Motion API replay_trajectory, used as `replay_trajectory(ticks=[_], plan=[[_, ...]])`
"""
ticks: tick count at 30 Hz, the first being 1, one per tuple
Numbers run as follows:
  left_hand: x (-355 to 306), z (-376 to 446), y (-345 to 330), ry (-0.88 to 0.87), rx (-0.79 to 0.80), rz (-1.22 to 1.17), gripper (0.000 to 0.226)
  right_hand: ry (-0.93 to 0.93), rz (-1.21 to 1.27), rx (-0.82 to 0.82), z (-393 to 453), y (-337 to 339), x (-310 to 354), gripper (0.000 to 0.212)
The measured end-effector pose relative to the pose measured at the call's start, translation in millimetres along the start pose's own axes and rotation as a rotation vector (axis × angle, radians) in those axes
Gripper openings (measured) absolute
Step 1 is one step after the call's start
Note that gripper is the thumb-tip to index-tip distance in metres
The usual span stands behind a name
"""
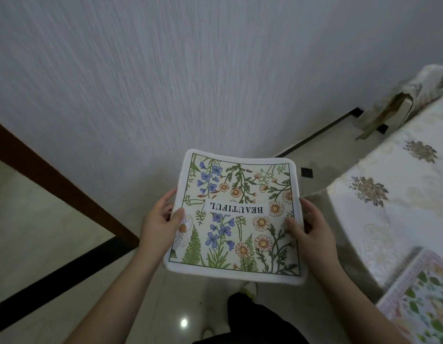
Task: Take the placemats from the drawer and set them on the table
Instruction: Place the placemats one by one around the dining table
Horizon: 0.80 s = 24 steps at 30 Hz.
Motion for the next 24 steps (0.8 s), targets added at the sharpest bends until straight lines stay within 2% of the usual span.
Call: replay_trajectory(ticks=[5, 11, 18, 24], plan=[[-28.3, 39.2, -43.5, 0.002, -0.009, 0.008, 0.049, -0.020, 0.046, -0.001, 56.3, 23.0, -10.8, 0.051], [-72.5, 69.6, -101.1, -0.041, 0.027, -0.045, 0.049, -0.033, -0.013, -0.052, 120.1, 63.6, -11.2, 0.050], [-110.6, 106.3, -132.2, -0.072, 0.042, -0.020, 0.050, -0.049, 0.008, -0.096, 166.9, 74.2, -9.7, 0.054], [-128.2, 156.6, -158.4, -0.040, 0.118, -0.034, 0.049, -0.084, 0.020, -0.155, 200.1, 75.3, -10.0, 0.055]])
Point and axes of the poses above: each hand's wrist, its own z-axis towards the middle knuckle, its own y-axis out of the back of the hand, x = y × z, the point moved 1 cm from there along z, towards the middle knuckle, and after that the axes turned 5 degrees about y, right-handed, at the moved point
